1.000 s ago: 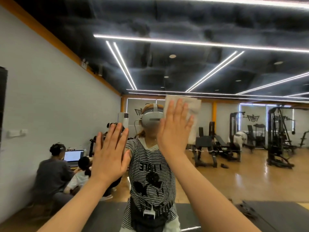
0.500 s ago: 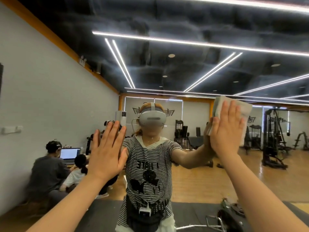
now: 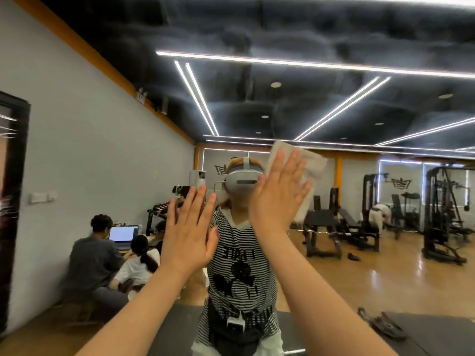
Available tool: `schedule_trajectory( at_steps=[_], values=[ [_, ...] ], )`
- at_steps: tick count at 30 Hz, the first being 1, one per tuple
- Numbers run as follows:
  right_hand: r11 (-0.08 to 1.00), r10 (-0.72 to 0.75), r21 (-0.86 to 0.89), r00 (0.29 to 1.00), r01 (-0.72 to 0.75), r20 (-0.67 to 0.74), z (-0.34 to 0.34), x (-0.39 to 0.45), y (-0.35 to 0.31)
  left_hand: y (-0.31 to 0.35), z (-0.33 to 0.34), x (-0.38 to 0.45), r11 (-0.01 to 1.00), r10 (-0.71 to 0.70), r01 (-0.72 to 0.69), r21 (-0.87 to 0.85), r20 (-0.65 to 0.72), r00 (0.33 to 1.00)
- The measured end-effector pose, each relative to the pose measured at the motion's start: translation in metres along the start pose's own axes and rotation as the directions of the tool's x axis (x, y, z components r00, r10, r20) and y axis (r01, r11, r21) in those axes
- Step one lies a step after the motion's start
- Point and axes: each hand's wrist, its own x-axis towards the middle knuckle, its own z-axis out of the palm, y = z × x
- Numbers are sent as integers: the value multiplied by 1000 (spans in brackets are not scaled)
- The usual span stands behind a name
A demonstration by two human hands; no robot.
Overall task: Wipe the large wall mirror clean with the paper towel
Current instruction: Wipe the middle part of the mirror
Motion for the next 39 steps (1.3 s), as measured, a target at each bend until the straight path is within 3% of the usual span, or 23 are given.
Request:
schedule_trajectory(
  at_steps=[4,8,12,14,20,24,39],
  values=[
    [992,-123,28,990,122,61,2,-2,0,-1,-1,1,1000,3,-3,6,0,1000],
    [938,-328,-92,941,335,81,-11,10,50,-3,-2,2,1000,14,-14,12,1,1000],
    [985,-145,-91,989,147,31,-33,21,95,-2,-1,2,1000,14,-14,18,-4,1000],
    [988,-129,-81,992,129,-3,-36,21,102,-2,0,1,1000,14,-14,19,-10,1000],
    [997,76,-17,996,-77,-38,-23,12,59,0,1,1,1000,6,-6,5,-24,1000],
    [986,-167,-29,986,167,1,-1,-4,17,1,0,1,1000,7,-6,17,-33,999],
    [964,-266,-15,962,266,-61,14,-8,22,2,-2,-1,997,-6,6,75,1,1000]
  ],
)
